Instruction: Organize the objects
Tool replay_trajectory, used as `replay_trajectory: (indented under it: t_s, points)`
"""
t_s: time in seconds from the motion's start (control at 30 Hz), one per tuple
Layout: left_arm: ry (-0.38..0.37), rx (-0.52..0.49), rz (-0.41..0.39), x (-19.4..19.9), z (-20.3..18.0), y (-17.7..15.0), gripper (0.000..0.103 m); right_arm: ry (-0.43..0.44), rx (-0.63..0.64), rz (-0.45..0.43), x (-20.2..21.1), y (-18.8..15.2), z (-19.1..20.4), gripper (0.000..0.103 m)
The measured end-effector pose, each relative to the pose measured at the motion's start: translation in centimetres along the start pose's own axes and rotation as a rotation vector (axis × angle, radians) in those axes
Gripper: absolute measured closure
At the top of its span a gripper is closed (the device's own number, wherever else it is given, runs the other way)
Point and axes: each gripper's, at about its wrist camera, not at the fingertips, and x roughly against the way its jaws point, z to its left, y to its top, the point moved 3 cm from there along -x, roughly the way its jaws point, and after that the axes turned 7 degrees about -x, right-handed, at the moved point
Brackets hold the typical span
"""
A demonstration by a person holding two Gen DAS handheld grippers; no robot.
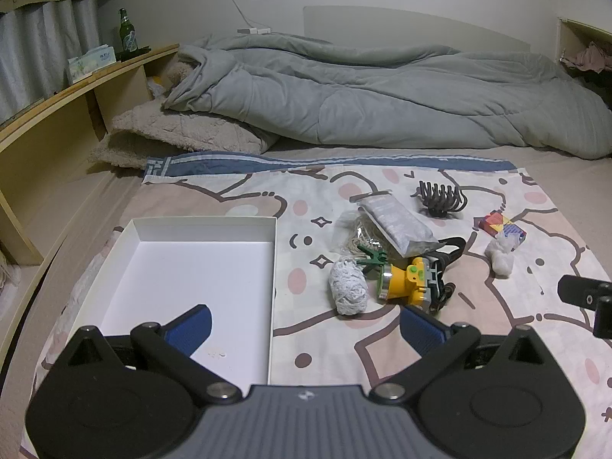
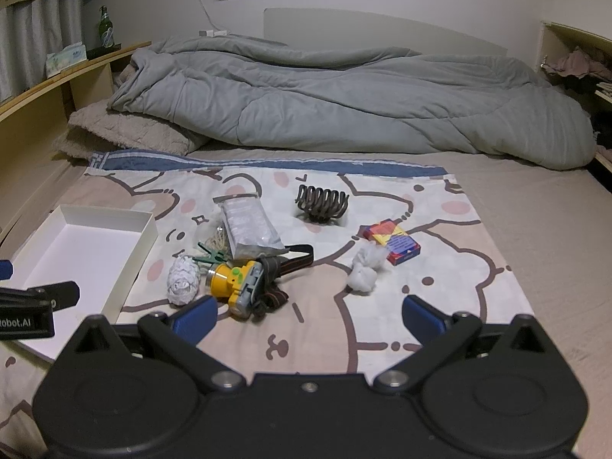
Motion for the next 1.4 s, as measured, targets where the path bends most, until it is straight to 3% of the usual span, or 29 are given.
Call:
replay_trajectory:
  t_s: [1.4]
  points:
    - [0.000, -0.002, -0.004, 0.16, 0.05, -0.02, 0.000, -0.002, -0.007, 0.012, -0.30, -0.22, 0.01, 0.000]
